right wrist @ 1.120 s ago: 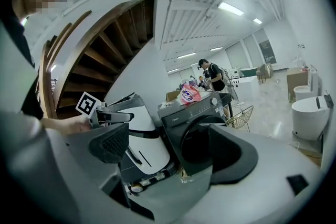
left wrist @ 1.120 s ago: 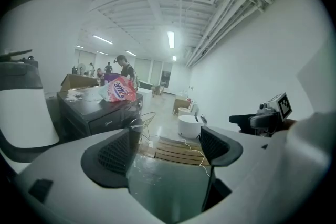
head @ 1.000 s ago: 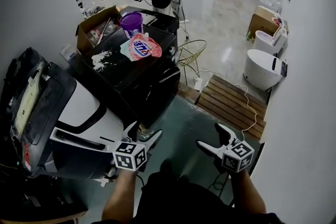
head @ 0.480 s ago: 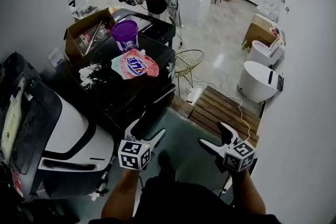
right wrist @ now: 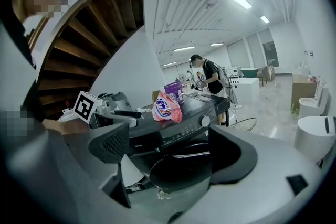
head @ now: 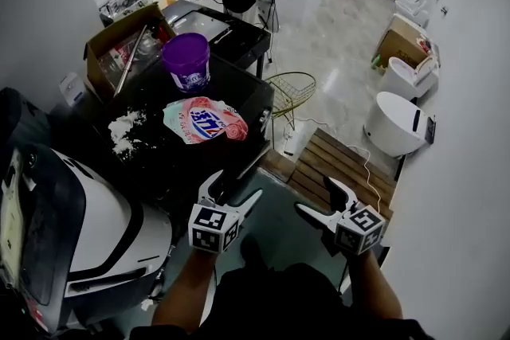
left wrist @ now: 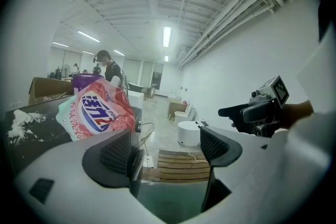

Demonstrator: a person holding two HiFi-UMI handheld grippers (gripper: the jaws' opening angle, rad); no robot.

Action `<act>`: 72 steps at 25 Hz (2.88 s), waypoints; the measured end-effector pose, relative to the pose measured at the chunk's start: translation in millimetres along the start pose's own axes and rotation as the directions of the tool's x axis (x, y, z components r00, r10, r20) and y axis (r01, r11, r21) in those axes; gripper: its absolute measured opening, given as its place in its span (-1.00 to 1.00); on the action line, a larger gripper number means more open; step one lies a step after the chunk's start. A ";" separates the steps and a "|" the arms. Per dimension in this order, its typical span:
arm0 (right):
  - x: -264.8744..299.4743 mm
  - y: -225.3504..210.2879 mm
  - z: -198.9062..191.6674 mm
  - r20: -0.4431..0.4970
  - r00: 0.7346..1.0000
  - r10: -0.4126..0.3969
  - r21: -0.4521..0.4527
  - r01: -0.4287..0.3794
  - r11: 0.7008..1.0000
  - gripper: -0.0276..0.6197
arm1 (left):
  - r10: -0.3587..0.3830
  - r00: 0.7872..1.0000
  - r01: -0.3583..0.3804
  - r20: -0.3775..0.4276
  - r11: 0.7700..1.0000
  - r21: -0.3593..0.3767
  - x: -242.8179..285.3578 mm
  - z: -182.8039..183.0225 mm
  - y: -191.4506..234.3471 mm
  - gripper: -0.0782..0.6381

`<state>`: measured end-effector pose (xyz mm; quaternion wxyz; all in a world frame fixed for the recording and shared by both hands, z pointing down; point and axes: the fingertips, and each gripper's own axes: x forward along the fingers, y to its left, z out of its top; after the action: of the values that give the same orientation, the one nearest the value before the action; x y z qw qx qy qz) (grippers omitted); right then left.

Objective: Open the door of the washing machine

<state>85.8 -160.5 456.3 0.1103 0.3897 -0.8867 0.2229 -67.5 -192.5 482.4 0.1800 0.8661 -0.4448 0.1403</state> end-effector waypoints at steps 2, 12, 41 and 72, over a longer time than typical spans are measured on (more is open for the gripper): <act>13.2 -1.5 -0.9 -0.017 1.000 0.013 0.013 -0.013 1.000 0.57 | 0.004 1.000 -0.004 -0.006 1.000 -0.009 1.8 2.6 6.7 0.43; 81.9 -18.8 17.5 -0.082 0.987 0.141 -0.003 -0.142 0.990 0.57 | 0.084 0.996 -0.083 0.005 0.993 -0.079 25.1 8.8 49.7 0.39; 173.5 -99.9 20.6 -0.437 0.658 0.613 -0.074 -0.705 0.705 0.53 | 0.530 0.848 -0.504 -0.029 0.786 -0.359 106.6 13.5 39.1 0.24; 243.2 -124.7 -114.4 -0.693 0.481 0.538 -0.052 -0.777 0.627 0.41 | 0.570 0.767 -0.630 -0.296 0.581 -0.516 124.2 -122.2 52.5 0.20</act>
<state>17.3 -336.0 685.0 0.3669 -0.1121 -0.9025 0.1957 -50.5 -256.8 651.8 0.4019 0.5560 -0.7220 0.0901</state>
